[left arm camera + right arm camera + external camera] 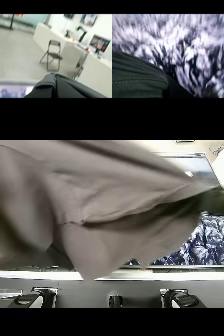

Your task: Fold the clothes and pants, and hang the long-sleeved shirts on hangers.

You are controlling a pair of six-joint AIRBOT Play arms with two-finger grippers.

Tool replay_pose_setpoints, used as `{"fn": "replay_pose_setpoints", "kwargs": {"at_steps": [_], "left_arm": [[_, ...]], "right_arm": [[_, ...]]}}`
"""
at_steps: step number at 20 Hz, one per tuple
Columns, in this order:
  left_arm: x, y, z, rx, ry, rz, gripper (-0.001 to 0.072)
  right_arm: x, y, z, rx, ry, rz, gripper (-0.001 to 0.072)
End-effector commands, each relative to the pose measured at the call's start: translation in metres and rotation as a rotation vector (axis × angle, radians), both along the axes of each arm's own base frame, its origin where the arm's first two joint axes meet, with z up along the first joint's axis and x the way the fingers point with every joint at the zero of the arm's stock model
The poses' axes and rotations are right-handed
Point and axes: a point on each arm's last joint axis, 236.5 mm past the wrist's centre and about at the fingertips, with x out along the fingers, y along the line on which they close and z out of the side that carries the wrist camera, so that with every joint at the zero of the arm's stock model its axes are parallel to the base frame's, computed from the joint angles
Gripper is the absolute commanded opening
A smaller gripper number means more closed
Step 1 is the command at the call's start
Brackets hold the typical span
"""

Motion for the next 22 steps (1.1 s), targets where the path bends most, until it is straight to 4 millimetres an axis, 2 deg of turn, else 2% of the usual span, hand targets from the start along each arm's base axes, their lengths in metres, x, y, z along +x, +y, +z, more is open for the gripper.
{"fn": "replay_pose_setpoints", "kwargs": {"at_steps": [1, 3, 5, 6, 8, 10, 11, 12, 13, 14, 15, 16, 17, 19, 20, 21, 22], "left_arm": [[0.114, -0.016, -0.14, 0.046, 0.313, -0.037, 0.0024], [0.153, -0.05, -0.252, 0.073, 0.557, -0.121, 0.0024], [0.167, -0.084, -0.341, 0.08, 0.75, -0.204, 0.0025], [0.167, -0.101, -0.374, 0.054, 0.833, -0.249, 0.0025], [0.157, -0.135, -0.419, -0.028, 0.973, -0.346, 0.0025], [0.139, -0.156, -0.447, -0.06, 1.083, -0.428, 0.0025], [0.13, -0.16, -0.454, -0.05, 1.121, -0.457, 0.0063], [0.123, -0.158, -0.456, -0.045, 1.149, -0.48, 0.0271], [0.117, -0.15, -0.453, -0.044, 1.177, -0.504, 0.0616], [0.111, -0.135, -0.447, -0.043, 1.205, -0.525, 0.0686], [0.104, -0.112, -0.438, -0.045, 1.242, -0.538, 0.0683], [0.097, -0.083, -0.433, -0.057, 1.298, -0.51, 0.0649], [0.088, -0.048, -0.431, -0.056, 1.353, -0.462, 0.0649], [0.048, 0.027, -0.438, 0.058, 1.492, -0.34, 0.0649], [0.022, 0.063, -0.446, 0.121, 1.571, -0.254, 0.0644], [-0.004, 0.09, -0.456, 0.145, 1.632, -0.179, 0.0573], [-0.023, 0.1, -0.466, 0.12, 1.66, -0.145, 0.0574]], "right_arm": [[0.0, 0.002, -0.123, -0.047, 0.412, -0.018, 0.0042], [0.023, 0.009, -0.193, -0.04, 0.483, -0.022, 0.0042], [0.038, 0.014, -0.256, -0.032, 0.544, -0.032, 0.0043], [0.04, 0.018, -0.278, -0.02, 0.581, -0.033, 0.0045], [0.046, 0.029, -0.308, 0.014, 0.643, -0.035, 0.0044], [0.052, 0.038, -0.322, 0.056, 0.658, -0.04, 0.0044], [0.054, 0.041, -0.324, 0.067, 0.653, -0.042, 0.0044], [0.057, 0.041, -0.324, 0.069, 0.641, -0.043, 0.0044], [0.059, 0.041, -0.323, 0.065, 0.633, -0.035, 0.0044], [0.058, 0.041, -0.323, 0.058, 0.633, -0.016, 0.0044], [0.056, 0.041, -0.323, 0.052, 0.64, -0.004, 0.0044], [0.052, 0.04, -0.323, 0.049, 0.654, -0.001, 0.0044], [0.049, 0.04, -0.324, 0.048, 0.668, 0.0, 0.0045], [0.043, 0.04, -0.324, 0.04, 0.69, 0.015, 0.0045], [0.041, 0.039, -0.324, 0.035, 0.698, 0.027, 0.0045], [0.039, 0.039, -0.324, 0.032, 0.703, 0.034, 0.0045], [0.039, 0.039, -0.324, 0.033, 0.704, 0.034, 0.0045]]}}
